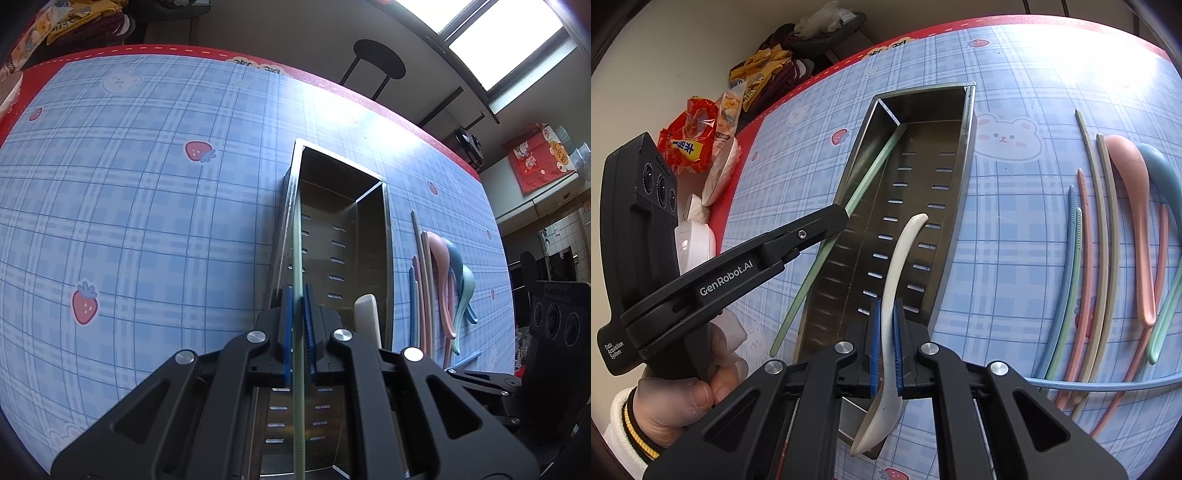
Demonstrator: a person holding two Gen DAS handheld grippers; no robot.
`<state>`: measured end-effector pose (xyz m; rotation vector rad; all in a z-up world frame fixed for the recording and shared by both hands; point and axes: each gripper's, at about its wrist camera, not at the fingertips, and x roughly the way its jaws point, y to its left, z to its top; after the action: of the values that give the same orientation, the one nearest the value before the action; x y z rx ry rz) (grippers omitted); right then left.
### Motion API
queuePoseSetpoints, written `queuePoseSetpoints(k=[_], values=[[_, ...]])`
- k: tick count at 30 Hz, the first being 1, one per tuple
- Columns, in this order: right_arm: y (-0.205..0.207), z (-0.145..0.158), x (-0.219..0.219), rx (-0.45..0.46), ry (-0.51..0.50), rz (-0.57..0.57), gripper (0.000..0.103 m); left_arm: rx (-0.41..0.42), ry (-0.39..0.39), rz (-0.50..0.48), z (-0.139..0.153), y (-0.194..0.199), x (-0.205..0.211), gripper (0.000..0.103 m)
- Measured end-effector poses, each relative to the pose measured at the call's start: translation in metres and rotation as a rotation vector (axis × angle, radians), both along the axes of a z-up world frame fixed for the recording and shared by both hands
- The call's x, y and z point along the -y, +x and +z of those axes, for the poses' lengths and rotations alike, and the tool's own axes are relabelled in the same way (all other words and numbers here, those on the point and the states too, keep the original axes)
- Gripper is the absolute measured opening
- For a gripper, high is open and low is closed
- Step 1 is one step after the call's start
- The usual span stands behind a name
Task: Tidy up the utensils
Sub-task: 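Carry the green chopstick and cream spoon into the steel caddy with both tools, then open both tools to release the spoon and chopstick in the caddy, then grasp the long blue chopstick with the right tool and lift it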
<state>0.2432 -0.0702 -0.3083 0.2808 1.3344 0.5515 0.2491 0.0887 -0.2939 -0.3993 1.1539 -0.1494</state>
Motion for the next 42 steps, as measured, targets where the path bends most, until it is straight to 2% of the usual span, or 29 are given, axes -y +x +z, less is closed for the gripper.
queuePoseSetpoints(k=[5, 8, 10, 11, 12, 13, 14, 16, 18, 21, 23, 27, 31, 35, 42], values=[[-0.001, 0.0, -0.002, -0.01, 0.003, 0.012, 0.01, -0.018, -0.012, -0.008, -0.002, 0.002, 0.001, 0.01], [-0.003, 0.006, -0.001, 0.005, 0.007, 0.011, 0.01, -0.024, -0.048, -0.004, 0.0, -0.001, -0.003, 0.015], [-0.005, 0.014, 0.003, 0.039, -0.003, 0.009, 0.015, -0.012, -0.059, -0.009, 0.007, -0.006, -0.005, 0.024], [-0.007, 0.018, 0.006, 0.063, -0.018, 0.008, 0.022, -0.003, -0.059, -0.013, 0.012, -0.008, -0.006, 0.028], [-0.009, 0.023, 0.01, 0.093, -0.036, 0.009, 0.031, 0.006, -0.054, -0.018, 0.017, -0.011, -0.007, 0.036], [-0.01, 0.027, 0.015, 0.121, -0.053, 0.01, 0.034, 0.017, -0.046, -0.021, 0.023, -0.014, -0.007, 0.042], [-0.012, 0.031, 0.021, 0.153, -0.072, 0.013, 0.037, 0.029, -0.037, -0.023, 0.029, -0.018, -0.008, 0.052], [-0.017, 0.037, 0.036, 0.206, -0.095, 0.018, 0.038, 0.054, -0.019, -0.032, 0.04, -0.024, -0.006, 0.062], [-0.022, 0.042, 0.053, 0.253, -0.111, 0.027, 0.038, 0.07, 0.003, -0.052, 0.05, -0.03, -0.002, 0.082], [-0.03, 0.044, 0.083, 0.301, -0.146, 0.038, 0.043, 0.096, 0.04, -0.092, 0.062, -0.04, 0.013, 0.096], [-0.037, 0.041, 0.11, 0.317, -0.158, 0.023, 0.046, 0.099, 0.069, -0.122, 0.064, -0.045, 0.028, 0.097], [-0.05, 0.028, 0.161, 0.309, -0.189, -0.022, 0.047, 0.072, 0.114, -0.185, 0.056, -0.053, 0.066, 0.097], [-0.061, 0.012, 0.196, 0.312, -0.254, 0.006, 0.047, 0.061, 0.147, -0.242, 0.045, -0.063, 0.103, 0.097], [-0.063, -0.001, 0.205, 0.333, -0.34, 0.117, 0.047, 0.052, 0.165, -0.275, 0.035, -0.071, 0.132, 0.097], [-0.058, -0.02, 0.184, 0.372, -0.427, 0.387, 0.047, 0.036, 0.186, -0.286, 0.023, -0.08, 0.16, 0.097]])
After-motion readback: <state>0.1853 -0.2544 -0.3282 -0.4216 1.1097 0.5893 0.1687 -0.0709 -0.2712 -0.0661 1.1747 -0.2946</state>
